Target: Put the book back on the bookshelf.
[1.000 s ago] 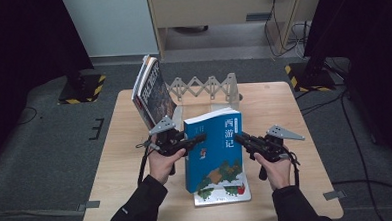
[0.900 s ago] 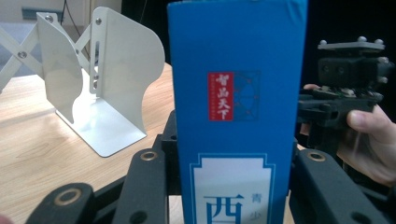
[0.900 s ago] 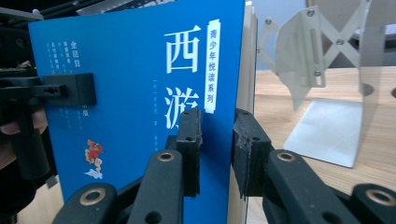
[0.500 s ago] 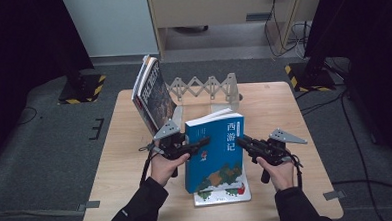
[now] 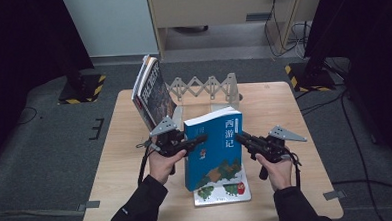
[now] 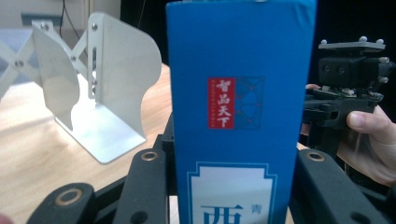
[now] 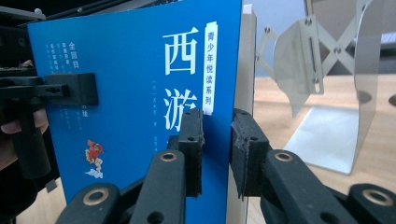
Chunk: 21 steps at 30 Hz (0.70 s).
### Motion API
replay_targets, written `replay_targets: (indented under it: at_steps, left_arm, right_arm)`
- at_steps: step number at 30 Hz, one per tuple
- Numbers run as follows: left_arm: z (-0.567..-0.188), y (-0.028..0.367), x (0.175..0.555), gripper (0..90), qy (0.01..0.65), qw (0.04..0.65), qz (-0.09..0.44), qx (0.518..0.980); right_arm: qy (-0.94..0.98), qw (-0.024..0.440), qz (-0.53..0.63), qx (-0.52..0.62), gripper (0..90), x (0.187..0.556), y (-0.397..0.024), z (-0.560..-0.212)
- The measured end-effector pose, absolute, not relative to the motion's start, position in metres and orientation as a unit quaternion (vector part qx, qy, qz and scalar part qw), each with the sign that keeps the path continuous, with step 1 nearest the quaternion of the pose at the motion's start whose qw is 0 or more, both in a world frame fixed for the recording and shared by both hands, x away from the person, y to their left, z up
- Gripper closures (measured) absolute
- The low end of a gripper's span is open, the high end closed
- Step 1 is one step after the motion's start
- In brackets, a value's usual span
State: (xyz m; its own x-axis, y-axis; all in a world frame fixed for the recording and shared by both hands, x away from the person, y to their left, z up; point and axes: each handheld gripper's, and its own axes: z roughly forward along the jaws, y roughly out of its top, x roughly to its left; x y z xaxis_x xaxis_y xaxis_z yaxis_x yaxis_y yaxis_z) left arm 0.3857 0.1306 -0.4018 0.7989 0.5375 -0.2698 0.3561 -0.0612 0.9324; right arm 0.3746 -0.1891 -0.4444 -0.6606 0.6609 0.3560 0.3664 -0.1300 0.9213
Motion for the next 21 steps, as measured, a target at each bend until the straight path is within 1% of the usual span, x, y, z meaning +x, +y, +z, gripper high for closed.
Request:
replay_targets:
  at_steps: [4, 6, 9, 10, 13, 17, 19, 21]
  left_arm:
    - [-0.402, 0.132, 0.383, 60.6, 0.303, 0.618, 0.078, 0.721]
    - [-0.403, 0.133, 0.38, 59.6, 0.302, 0.62, 0.072, 0.721]
    - [-0.404, 0.133, 0.378, 55.5, 0.304, 0.623, 0.06, 0.718]
    - [-0.404, 0.131, 0.378, 52.1, 0.3, 0.622, 0.061, 0.72]
    - [-0.404, 0.122, 0.379, 47.5, 0.294, 0.613, 0.067, 0.73]
    - [-0.405, 0.115, 0.384, 53.6, 0.296, 0.603, 0.08, 0.737]
    - [-0.405, 0.115, 0.384, 57.2, 0.295, 0.601, 0.085, 0.738]
    - [-0.406, 0.114, 0.383, 58.9, 0.29, 0.601, 0.087, 0.74]
  right_arm:
    - [0.649, 0.129, 0.644, 0.384, 77.3, 0.376, -0.189, -0.439]
    - [0.65, 0.126, 0.647, 0.38, 77.5, 0.375, -0.19, -0.439]
    - [0.653, 0.123, 0.647, 0.374, 76.9, 0.372, -0.19, -0.439]
    - [0.654, 0.12, 0.648, 0.372, 76.5, 0.371, -0.19, -0.439]
    - [0.653, 0.119, 0.649, 0.371, 76.1, 0.37, -0.19, -0.439]
    - [0.649, 0.113, 0.654, 0.373, 74.9, 0.369, -0.194, -0.442]
    - [0.652, 0.114, 0.651, 0.373, 72.1, 0.369, -0.194, -0.443]
    - [0.654, 0.113, 0.647, 0.375, 69.1, 0.37, -0.192, -0.444]
